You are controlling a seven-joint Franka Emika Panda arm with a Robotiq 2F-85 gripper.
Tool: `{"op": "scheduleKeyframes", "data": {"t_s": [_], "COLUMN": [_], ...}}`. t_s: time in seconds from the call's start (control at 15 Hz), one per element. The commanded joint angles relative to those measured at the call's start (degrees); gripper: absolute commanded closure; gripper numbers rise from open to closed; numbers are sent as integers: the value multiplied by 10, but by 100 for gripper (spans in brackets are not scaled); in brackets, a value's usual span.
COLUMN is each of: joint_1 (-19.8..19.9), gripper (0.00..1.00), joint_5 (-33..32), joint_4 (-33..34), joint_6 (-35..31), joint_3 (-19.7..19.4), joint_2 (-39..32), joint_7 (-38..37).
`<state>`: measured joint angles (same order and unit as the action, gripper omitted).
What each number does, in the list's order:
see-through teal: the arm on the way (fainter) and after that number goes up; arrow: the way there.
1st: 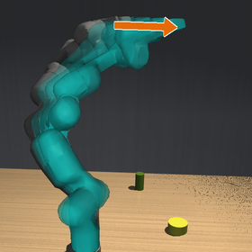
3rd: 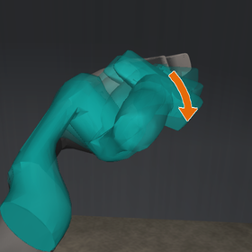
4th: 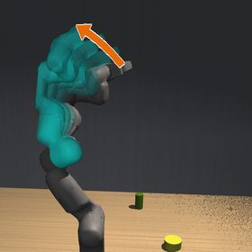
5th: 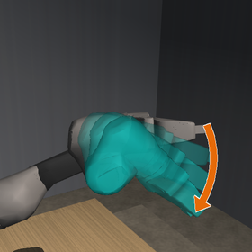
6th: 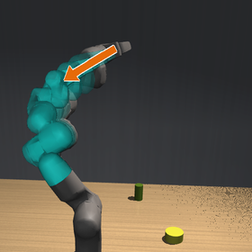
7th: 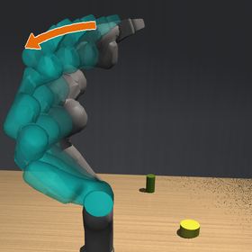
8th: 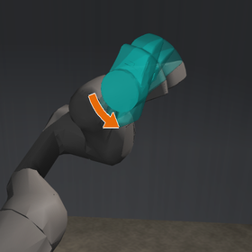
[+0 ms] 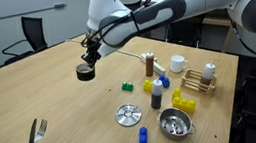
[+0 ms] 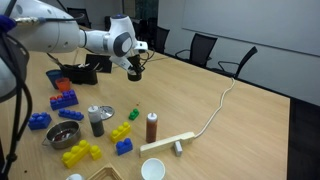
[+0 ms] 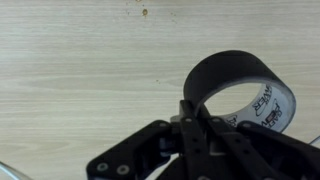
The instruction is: Move the black masking tape downwards near the edge of the table
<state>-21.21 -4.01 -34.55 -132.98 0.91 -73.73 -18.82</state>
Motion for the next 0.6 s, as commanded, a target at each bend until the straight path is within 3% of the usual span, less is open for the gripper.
{"op": "scheduleKeyframes", "data": {"t_s": [0.0, 0.53], "joint_1": [2, -16], "gripper": [98, 98], "joint_5": [-3, -4], "joint_4": [-45, -157], "joint_6": [-12, -39], "joint_3": [-29, -100], "joint_2": [42, 115], "joint_7": [-84, -335]}}
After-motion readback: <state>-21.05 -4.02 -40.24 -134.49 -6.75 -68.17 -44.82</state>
